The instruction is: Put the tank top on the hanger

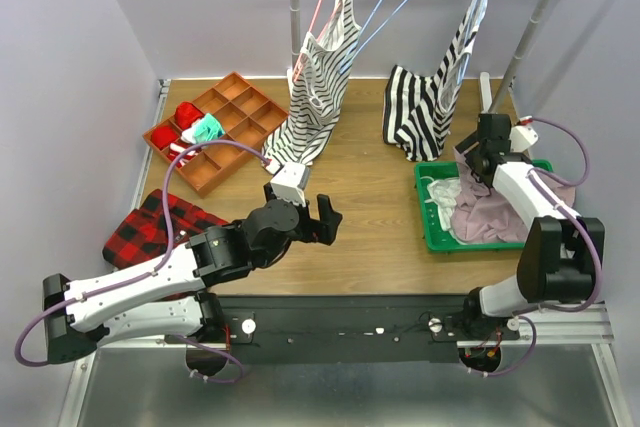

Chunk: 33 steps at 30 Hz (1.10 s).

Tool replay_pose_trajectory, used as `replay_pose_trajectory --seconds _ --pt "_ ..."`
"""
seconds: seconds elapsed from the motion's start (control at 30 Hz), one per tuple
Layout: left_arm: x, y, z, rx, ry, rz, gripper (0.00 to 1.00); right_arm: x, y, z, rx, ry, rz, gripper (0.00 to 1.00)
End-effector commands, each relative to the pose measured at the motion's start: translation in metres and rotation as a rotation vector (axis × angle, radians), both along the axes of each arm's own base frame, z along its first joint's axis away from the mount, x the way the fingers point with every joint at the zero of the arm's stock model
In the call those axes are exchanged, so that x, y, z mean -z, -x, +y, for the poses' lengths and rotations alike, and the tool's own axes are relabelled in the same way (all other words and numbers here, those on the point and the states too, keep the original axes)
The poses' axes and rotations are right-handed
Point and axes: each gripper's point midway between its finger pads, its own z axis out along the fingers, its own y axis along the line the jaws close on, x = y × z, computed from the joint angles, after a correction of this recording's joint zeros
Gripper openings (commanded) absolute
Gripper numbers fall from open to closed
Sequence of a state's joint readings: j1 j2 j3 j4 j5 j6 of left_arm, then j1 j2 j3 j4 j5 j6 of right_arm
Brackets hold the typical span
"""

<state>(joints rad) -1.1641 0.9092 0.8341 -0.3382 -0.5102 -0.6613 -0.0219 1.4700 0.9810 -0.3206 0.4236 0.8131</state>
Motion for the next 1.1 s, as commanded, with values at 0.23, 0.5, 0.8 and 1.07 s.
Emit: replay_pose_trajectory --seconds 0.23,0.5,0.8,1.07 --pt "-0.017 0.002 -0.002 0.051 0.008 -0.047 0.99 0.003 -0.019 -0.004 0.008 -0.033 -0.048 0.14" --pt "-0.027 0.002 -0.005 0.079 -0.002 -0.073 0.99 -0.066 -0.017 0.026 -0.218 -0.07 -0.088 0.01" --pt "-0.049 0.003 -0.02 0.119 0.073 -0.062 0.99 -0.264 0.037 0.052 -0.386 -0.024 -0.492 0.01" --pt "-0.076 -0.006 -0.018 0.092 0.116 -0.099 0.99 -0.43 0.086 0.149 -0.907 -0.228 -0.919 0.01"
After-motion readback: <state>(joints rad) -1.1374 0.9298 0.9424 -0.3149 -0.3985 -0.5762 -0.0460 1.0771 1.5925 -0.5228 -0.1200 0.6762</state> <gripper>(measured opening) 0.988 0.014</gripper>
